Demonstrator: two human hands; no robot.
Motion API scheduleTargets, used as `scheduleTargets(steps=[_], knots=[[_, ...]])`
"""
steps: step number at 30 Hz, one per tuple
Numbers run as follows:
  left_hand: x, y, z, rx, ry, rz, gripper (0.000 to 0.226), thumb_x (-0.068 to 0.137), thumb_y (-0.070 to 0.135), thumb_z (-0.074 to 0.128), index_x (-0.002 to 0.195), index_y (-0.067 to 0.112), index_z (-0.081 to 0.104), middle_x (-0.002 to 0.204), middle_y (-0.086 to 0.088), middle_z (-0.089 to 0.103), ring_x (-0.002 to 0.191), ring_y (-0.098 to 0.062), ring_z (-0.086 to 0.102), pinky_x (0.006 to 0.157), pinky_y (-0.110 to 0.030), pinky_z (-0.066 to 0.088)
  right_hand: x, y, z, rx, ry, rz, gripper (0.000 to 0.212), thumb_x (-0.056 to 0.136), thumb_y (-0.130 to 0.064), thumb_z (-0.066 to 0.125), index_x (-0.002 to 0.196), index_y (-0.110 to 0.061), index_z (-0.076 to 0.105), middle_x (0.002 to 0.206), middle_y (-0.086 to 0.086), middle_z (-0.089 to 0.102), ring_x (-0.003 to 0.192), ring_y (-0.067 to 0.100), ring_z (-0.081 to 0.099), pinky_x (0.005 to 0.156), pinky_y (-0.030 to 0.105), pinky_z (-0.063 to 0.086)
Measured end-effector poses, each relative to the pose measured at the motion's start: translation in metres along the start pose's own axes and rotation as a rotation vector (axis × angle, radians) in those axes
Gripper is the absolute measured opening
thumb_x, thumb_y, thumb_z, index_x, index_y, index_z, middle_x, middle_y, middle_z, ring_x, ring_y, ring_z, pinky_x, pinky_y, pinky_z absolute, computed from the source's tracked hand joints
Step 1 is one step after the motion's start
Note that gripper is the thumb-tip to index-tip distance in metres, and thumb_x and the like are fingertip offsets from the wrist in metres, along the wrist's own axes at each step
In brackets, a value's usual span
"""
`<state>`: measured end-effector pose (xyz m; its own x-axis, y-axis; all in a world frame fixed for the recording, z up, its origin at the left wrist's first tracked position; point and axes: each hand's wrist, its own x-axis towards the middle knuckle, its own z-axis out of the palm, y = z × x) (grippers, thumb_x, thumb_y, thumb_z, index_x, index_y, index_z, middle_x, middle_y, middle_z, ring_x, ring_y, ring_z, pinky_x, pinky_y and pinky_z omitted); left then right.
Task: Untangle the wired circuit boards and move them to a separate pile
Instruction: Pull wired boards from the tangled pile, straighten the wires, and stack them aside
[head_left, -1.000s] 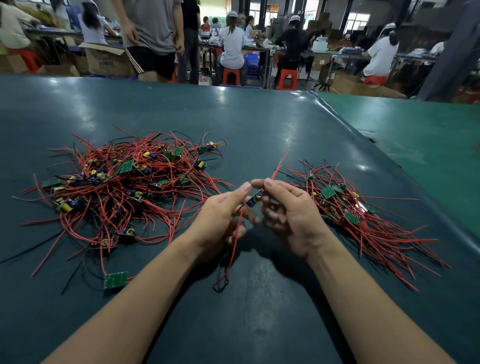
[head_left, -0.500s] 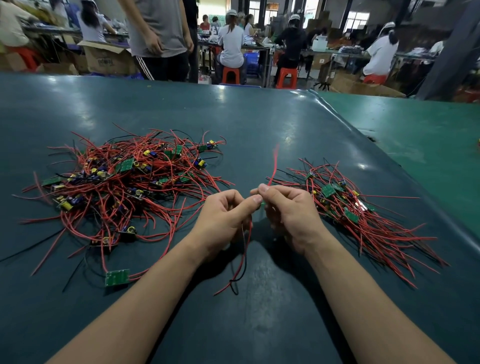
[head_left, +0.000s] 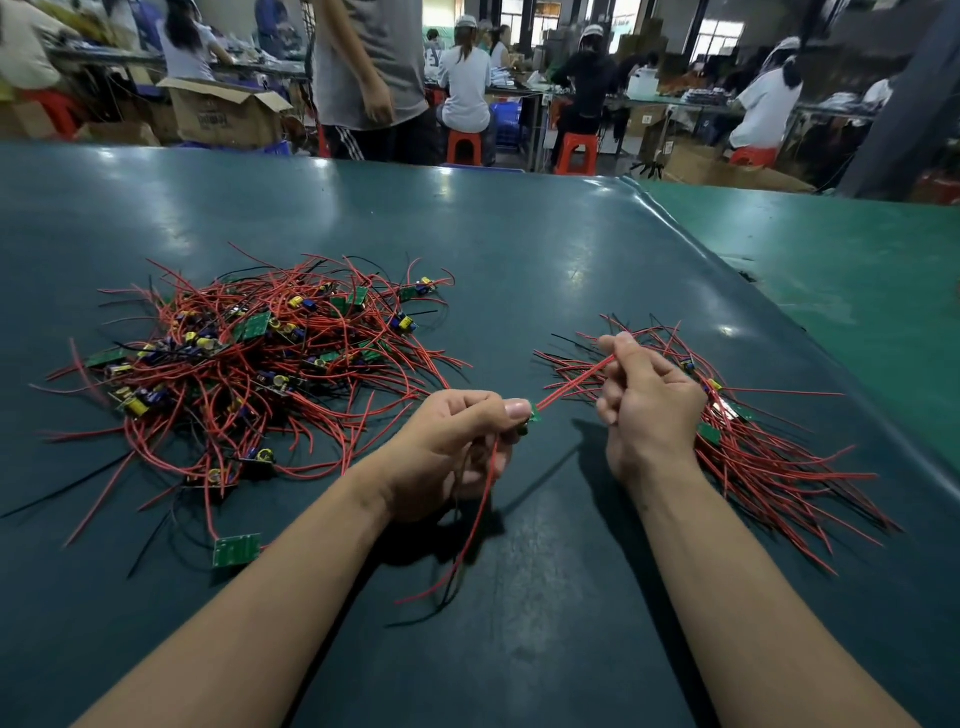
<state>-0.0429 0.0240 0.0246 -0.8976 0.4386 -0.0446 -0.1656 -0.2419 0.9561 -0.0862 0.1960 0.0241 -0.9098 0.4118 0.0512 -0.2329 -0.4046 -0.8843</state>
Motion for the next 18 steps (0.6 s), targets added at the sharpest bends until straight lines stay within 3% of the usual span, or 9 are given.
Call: scheduleTargets(steps=[3, 5, 9, 12, 15, 18], knots=[[-0.003, 0.004, -0.004, -0.181, -0.001, 0.001, 0.023, 0.072, 0.03, 0.072, 0.058, 0.017, 0.058, 0.044, 0.007, 0.043, 0.031, -0.002, 0.037, 0.035, -0.013, 0.026, 0.005, -0.006, -0.006, 0.073, 0.051, 0.041, 0.025, 0.101, -0.017, 0.053, 0.082, -0.006, 0.065, 0.061, -0.002, 0.049, 0.037, 0.004, 0.036, 0.033, 0.016, 0.025], [0.0, 0.006, -0.006, -0.261, 0.124, 0.06, 0.024, 0.078, 0.033, 0.074, 0.062, 0.019, 0.062, 0.046, 0.007, 0.043, 0.033, -0.004, 0.037, 0.038, -0.015, 0.03, 0.002, -0.008, -0.003, 0.035, -0.02, 0.126, 0.035, 0.102, -0.032, 0.049, 0.083, -0.007, 0.064, 0.059, -0.001, 0.046, 0.035, 0.005, 0.036, 0.033, 0.014, 0.024], [0.007, 0.003, -0.004, -0.173, 0.291, 0.139, 0.025, 0.079, 0.037, 0.064, 0.068, 0.015, 0.058, 0.042, 0.004, 0.036, 0.035, -0.01, 0.033, 0.038, -0.017, 0.029, -0.026, -0.003, 0.01, -0.309, -0.482, 0.244, 0.052, 0.075, -0.068, 0.054, 0.067, -0.019, 0.067, 0.051, -0.004, 0.046, 0.033, 0.007, 0.036, 0.034, 0.012, 0.024], [0.006, -0.001, -0.005, -0.023, 0.26, 0.111, 0.028, 0.076, 0.041, 0.067, 0.067, 0.015, 0.061, 0.04, 0.002, 0.039, 0.031, -0.009, 0.031, 0.035, -0.016, 0.026, -0.039, 0.001, 0.013, -0.337, -0.743, 0.301, 0.042, 0.071, -0.067, 0.059, 0.065, -0.026, 0.067, 0.051, -0.004, 0.047, 0.032, 0.008, 0.035, 0.034, 0.012, 0.026], [0.005, -0.003, -0.007, 0.038, 0.236, 0.111, 0.04, 0.066, 0.049, 0.071, 0.077, 0.012, 0.061, 0.039, 0.001, 0.041, 0.029, -0.007, 0.028, 0.037, -0.016, 0.018, -0.036, -0.004, 0.01, -0.385, -0.743, 0.352, 0.052, 0.068, -0.072, 0.058, 0.06, -0.02, 0.057, 0.048, -0.001, 0.042, 0.031, 0.011, 0.031, 0.037, 0.012, 0.024], [0.006, -0.003, -0.007, 0.001, 0.206, 0.127, 0.042, 0.07, 0.041, 0.073, 0.097, 0.01, 0.064, 0.041, 0.005, 0.04, 0.032, -0.004, 0.031, 0.036, -0.014, 0.024, -0.036, -0.006, 0.009, -0.453, -0.752, 0.316, 0.05, 0.074, -0.065, 0.06, 0.058, -0.018, 0.057, 0.046, 0.002, 0.043, 0.029, 0.012, 0.031, 0.035, 0.012, 0.023]])
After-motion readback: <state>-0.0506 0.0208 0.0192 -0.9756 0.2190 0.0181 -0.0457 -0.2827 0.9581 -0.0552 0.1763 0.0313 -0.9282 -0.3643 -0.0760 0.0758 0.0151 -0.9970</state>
